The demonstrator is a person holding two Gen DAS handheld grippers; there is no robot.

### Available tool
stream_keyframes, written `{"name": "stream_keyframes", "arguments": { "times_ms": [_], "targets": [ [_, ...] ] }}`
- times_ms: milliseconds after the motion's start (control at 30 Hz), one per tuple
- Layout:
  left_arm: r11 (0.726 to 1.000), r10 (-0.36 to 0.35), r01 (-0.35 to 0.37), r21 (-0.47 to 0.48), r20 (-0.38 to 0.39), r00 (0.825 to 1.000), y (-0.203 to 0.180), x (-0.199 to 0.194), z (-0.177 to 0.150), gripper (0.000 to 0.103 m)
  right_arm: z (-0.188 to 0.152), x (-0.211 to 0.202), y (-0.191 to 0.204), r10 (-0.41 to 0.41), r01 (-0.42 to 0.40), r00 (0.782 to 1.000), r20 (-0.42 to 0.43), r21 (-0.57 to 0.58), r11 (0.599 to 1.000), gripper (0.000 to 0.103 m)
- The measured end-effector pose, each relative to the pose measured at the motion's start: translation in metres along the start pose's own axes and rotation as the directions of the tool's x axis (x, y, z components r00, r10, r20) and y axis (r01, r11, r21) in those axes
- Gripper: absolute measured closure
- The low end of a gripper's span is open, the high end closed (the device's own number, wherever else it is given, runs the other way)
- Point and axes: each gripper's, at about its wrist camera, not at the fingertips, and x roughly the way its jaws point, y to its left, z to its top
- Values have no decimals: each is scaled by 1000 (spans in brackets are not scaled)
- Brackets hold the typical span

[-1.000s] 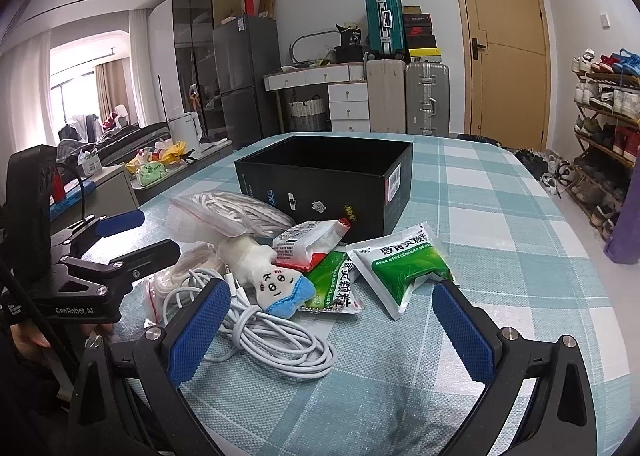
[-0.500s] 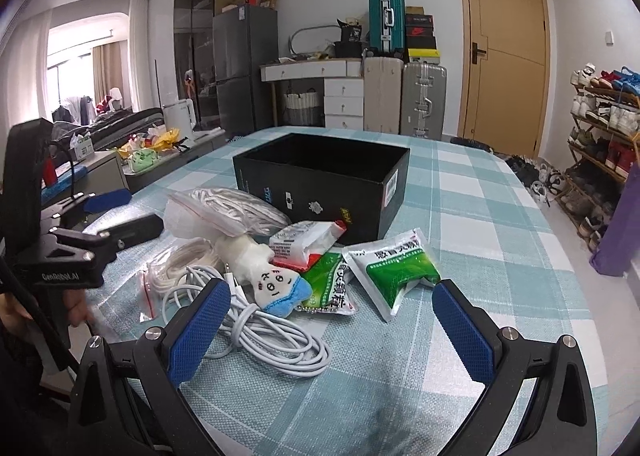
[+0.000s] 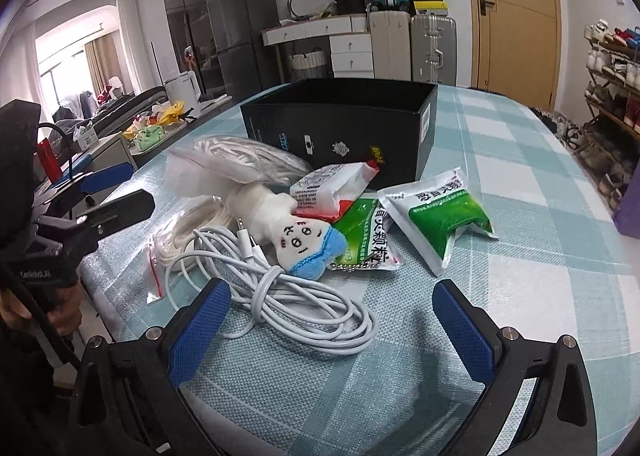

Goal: Organize soft objects
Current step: 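Grasp the bagged white rope with the left tool while the right tool grasps the white cable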

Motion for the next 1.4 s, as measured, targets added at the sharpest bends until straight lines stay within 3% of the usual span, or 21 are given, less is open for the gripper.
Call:
{"name": "stream_keyframes", "arguments": {
  "times_ms": [233, 567, 767, 1200, 1300, 1333, 1367, 1400],
  "targets": [
    [1000, 21, -20, 8, -79, 997, -1, 18, -4, 0, 2, 14, 7, -15, 15, 999, -40, 11, 1000, 0],
    [1000, 8, -6, 18, -117, 993, -5, 25, -6, 0, -2, 7, -15, -46, 49, 997, -55, 57, 997, 1],
    [999, 12, -7, 37, -147, 989, -8, 31, -7, 0, 2, 10, -2, -30, 31, 998, -49, 21, 999, 1],
    [998, 28, -14, 67, -212, 977, -15, 44, -13, 0, 3, 16, 6, 47, -47, 998, -41, -12, 999, 26],
    [998, 5, 8, 60, -215, 977, -14, 45, -14, 6, 1, 13, 5, 64, -65, 997, -47, -14, 998, 30],
    [998, -9, 22, 57, -222, 975, -15, 45, -14, 13, 1, 12, 4, 72, -72, 996, -49, -8, 997, 31],
    [998, -23, 36, 53, -229, 973, -15, 45, -15, 18, 1, 10, 3, 82, -83, 995, -51, -7, 997, 35],
    [998, -26, 39, 53, -224, 974, -16, 44, -15, 19, 1, 8, 2, 96, -96, 994, -47, -4, 995, 46]
  ]
}}
